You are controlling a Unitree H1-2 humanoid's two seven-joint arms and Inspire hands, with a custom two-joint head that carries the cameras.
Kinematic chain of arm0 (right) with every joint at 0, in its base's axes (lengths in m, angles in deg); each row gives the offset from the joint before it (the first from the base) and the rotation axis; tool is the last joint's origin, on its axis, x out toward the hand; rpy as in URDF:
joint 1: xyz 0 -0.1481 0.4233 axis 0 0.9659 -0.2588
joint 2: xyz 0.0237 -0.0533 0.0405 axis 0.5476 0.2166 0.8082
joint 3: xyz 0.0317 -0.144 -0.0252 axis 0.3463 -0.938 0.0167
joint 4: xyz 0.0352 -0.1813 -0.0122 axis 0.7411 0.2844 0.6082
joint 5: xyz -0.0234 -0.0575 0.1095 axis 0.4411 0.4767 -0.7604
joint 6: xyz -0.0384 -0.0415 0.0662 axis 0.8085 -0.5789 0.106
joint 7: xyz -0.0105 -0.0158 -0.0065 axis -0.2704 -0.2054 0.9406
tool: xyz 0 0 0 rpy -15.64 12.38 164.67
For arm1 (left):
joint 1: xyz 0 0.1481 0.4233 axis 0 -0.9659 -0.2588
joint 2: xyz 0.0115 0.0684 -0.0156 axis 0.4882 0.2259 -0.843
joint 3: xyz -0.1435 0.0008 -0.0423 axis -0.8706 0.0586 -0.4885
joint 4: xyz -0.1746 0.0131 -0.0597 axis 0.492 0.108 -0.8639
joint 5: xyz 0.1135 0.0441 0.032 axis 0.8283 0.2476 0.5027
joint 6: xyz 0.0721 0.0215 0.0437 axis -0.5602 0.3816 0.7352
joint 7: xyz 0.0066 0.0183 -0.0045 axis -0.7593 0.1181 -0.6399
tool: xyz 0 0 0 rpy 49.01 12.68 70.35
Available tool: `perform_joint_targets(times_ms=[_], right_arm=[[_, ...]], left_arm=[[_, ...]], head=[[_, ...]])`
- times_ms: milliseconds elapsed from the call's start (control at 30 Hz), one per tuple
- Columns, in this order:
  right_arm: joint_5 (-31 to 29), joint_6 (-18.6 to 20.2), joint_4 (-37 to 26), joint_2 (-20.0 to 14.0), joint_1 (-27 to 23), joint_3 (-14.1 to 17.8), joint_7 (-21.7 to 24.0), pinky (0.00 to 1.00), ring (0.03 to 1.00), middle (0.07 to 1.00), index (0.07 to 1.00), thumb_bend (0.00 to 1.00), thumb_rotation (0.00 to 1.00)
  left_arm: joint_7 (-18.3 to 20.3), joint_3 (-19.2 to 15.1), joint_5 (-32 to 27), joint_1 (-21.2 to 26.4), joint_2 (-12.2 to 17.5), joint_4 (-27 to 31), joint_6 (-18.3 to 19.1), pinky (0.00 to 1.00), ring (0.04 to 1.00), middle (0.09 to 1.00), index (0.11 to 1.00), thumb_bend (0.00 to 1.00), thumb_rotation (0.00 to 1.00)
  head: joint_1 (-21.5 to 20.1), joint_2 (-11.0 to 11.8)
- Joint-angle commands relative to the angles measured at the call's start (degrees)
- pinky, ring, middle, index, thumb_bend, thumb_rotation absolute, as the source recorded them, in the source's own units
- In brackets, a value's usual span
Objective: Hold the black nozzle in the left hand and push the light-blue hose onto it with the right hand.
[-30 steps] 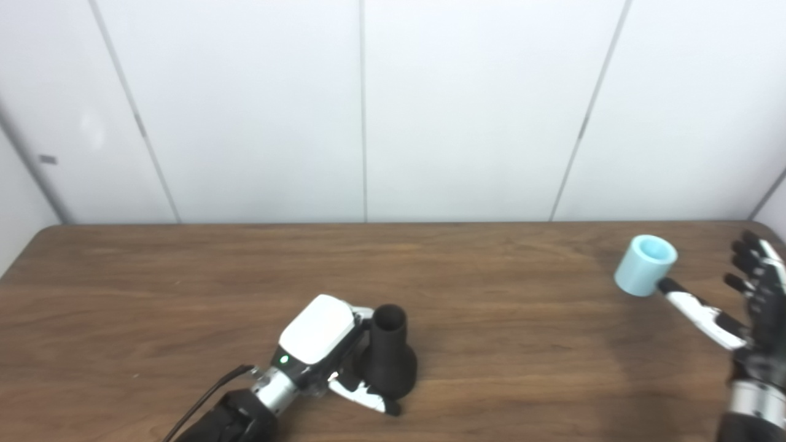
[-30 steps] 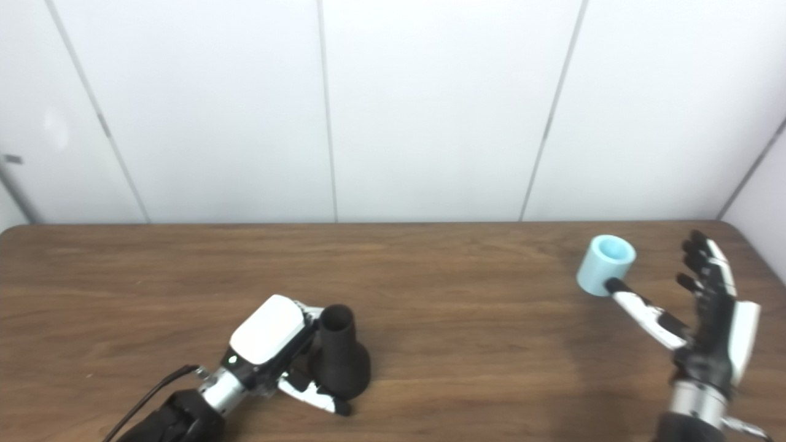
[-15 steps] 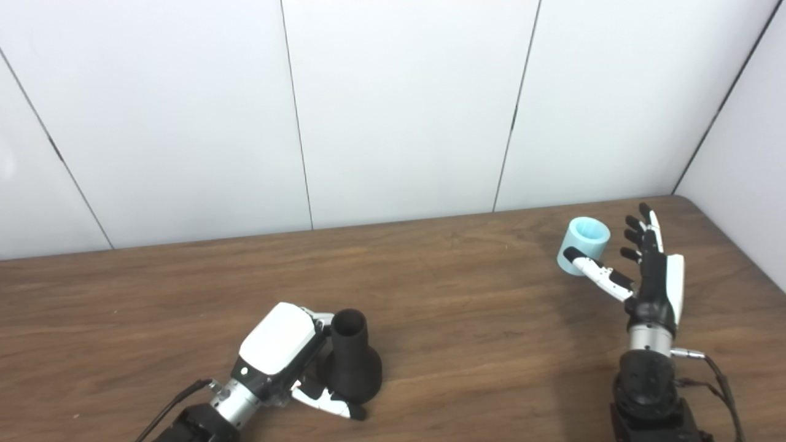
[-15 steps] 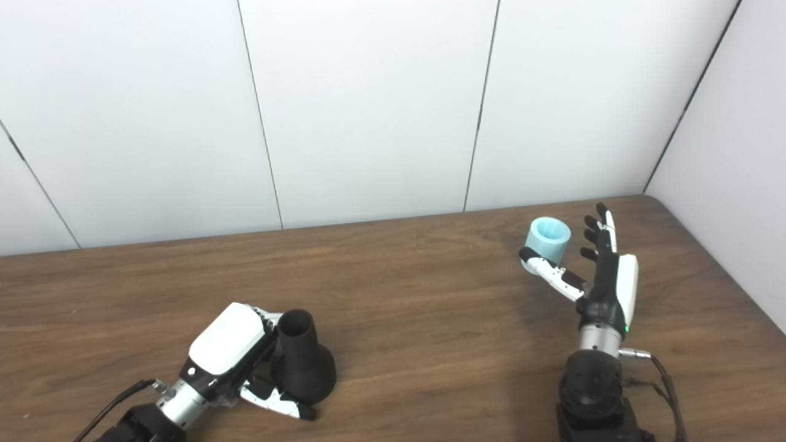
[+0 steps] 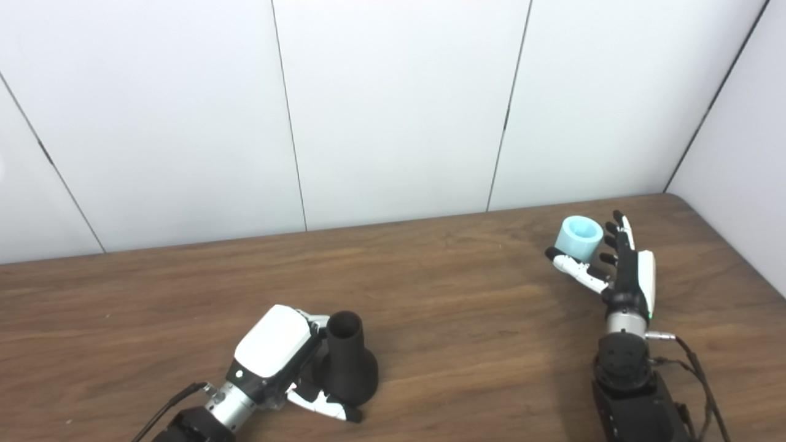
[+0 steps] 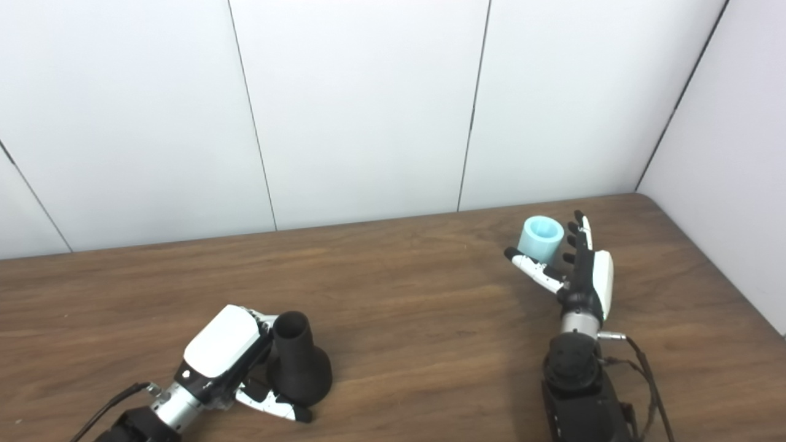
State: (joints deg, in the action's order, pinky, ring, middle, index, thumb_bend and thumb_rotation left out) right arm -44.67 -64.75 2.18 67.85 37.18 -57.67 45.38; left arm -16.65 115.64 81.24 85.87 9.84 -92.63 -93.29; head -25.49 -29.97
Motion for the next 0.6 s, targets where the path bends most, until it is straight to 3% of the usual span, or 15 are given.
perform_joint_targets(times_ms=[0,300,567], right_arm=[[-0.19,-1.48,0.05,-1.74,-2.80,0.29,-1.54,0.77,0.873,0.908,0.945,0.91,0.34],[-3.08,-2.30,6.41,-2.96,-5.48,0.88,-2.27,0.78,0.875,0.913,0.946,0.91,0.29],[-2.72,-2.79,11.59,-4.19,-7.00,-0.53,-3.73,0.72,0.829,0.873,0.878,0.95,0.27]], left_arm=[[0.74,0.61,0.42,-1.26,1.24,-0.14,-0.62,0.11,0.175,0.471,0.480,0.53,0.00],[1.00,0.64,0.37,-1.42,1.37,0.07,-0.63,0.11,0.173,0.471,0.480,0.53,0.00],[0.81,1.04,0.63,-1.44,1.28,0.03,-0.66,0.11,0.174,0.471,0.480,0.53,0.00]], head=[[-0.06,-0.05],[-0.08,0.02],[-0.05,-0.09]])
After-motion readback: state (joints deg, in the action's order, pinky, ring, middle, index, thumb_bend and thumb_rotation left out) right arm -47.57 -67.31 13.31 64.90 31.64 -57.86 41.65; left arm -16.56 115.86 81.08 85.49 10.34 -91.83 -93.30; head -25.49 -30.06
